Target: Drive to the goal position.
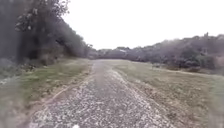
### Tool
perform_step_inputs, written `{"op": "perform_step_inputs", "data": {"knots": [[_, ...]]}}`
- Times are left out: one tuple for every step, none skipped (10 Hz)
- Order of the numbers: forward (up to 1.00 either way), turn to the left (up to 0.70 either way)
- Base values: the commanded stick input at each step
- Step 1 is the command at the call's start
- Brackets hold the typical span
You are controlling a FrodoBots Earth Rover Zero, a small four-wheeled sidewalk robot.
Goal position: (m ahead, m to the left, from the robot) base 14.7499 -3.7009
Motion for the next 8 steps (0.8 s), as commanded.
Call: {"op": "perform_step_inputs", "data": {"knots": [[0.45,0.00],[0.45,0.00],[0.45,0.00],[0.45,0.00],[0.45,0.00],[0.45,0.00],[0.45,0.00],[0.45,0.00]]}}
